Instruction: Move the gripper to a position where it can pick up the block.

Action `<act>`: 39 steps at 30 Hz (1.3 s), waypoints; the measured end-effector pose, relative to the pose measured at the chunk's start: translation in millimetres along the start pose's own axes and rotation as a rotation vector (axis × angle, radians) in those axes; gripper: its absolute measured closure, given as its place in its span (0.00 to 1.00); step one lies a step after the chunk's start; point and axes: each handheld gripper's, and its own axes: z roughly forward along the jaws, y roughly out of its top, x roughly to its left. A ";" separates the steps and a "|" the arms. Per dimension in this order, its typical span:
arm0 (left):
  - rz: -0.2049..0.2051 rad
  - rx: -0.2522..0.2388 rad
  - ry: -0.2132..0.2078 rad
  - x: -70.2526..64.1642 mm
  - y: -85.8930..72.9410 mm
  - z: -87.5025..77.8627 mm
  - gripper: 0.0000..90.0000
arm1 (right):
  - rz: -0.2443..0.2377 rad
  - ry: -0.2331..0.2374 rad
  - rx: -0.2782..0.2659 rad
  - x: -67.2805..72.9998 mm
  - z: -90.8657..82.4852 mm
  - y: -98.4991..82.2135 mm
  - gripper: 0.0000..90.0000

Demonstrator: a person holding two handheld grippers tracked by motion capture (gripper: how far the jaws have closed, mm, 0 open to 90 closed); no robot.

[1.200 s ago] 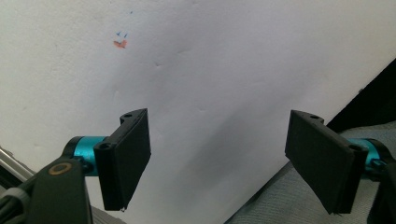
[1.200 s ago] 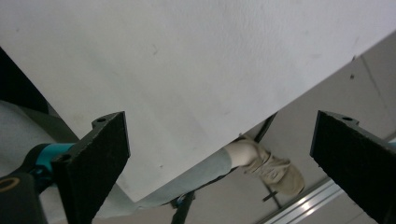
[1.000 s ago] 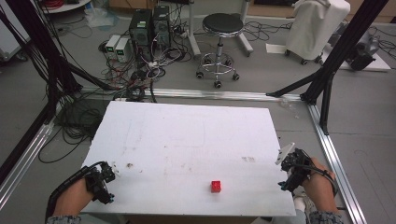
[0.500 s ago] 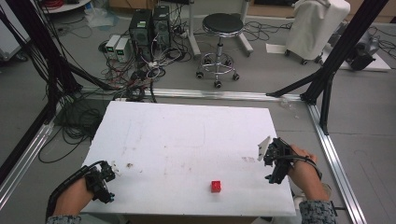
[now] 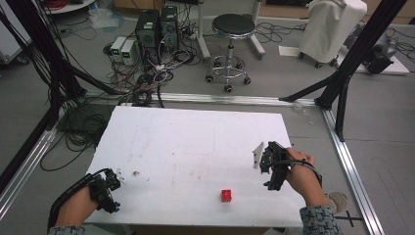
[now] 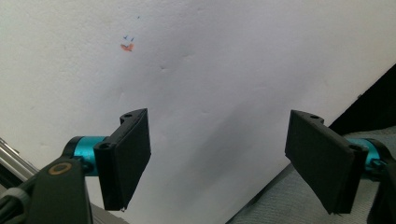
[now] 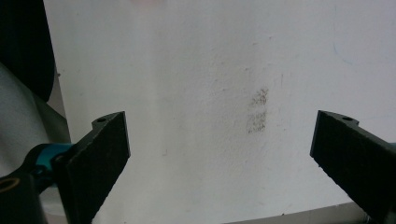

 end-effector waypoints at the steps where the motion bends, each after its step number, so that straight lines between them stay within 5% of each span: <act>1: 0.000 0.000 -0.001 0.1 0.0 -0.1 0.25 | -0.011 0.004 -0.006 0.2 1.9 4.5 0.04; 39: -0.010 -0.001 -0.009 -0.7 0.5 2.2 0.25 | -0.102 0.101 0.003 21.9 47.0 68.3 0.04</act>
